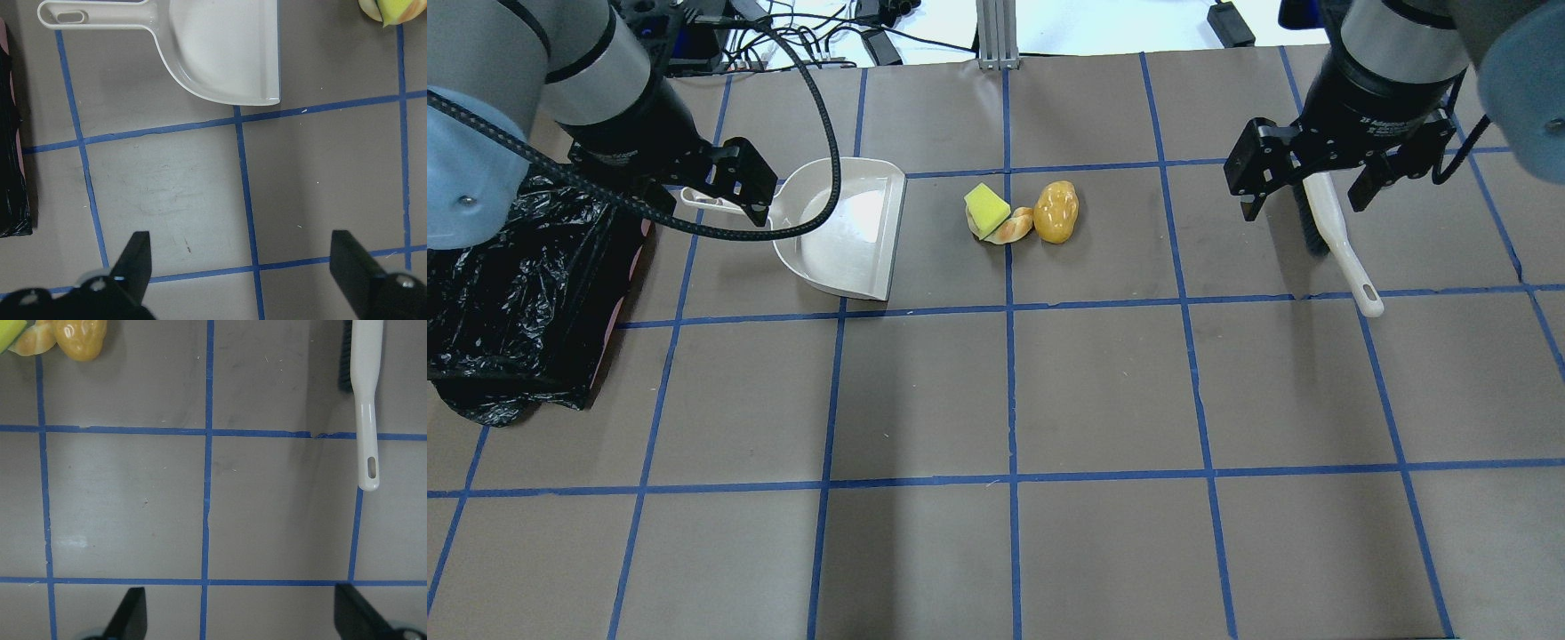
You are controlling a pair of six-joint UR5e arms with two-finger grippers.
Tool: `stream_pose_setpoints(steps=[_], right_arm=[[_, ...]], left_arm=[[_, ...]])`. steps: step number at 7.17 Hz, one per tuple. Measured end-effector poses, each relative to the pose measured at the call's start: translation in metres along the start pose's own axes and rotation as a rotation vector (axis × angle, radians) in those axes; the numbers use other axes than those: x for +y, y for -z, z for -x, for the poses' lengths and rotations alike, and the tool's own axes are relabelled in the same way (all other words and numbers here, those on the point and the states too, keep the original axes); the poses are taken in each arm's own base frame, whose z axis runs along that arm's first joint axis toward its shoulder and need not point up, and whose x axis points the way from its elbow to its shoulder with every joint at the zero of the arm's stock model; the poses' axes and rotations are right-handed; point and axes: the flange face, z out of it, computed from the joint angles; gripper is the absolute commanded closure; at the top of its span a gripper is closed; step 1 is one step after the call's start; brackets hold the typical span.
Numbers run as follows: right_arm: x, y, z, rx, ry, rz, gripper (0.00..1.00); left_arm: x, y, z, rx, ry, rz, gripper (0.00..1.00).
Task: Sweep and dump trash into bin
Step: 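Grasp the white dustpan with the left gripper while the right grasps the brush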
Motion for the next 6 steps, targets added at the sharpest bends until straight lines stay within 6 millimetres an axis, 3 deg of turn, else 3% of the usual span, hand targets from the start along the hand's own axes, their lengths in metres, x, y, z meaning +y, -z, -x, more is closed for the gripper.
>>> stream_pose_setpoints(steps=[4, 5, 6], right_arm=[[-0.002, -0.003, 0.0, 0.002, -0.008, -0.001, 0.0], [-0.002, -0.005, -0.001, 0.002, -0.013, 0.003, 0.0], [-0.003, -0.006, -0.009, 0.003, -0.025, 0.005, 0.0]], left_arm=[[-0.005, 0.007, 0.006, -0.01, -0.045, -0.037, 0.04], [-0.008, 0.011, 0.017, -0.034, -0.121, -0.063, 0.04], [-0.011, 0.009, 0.045, -0.059, -0.199, -0.061, 0.04]])
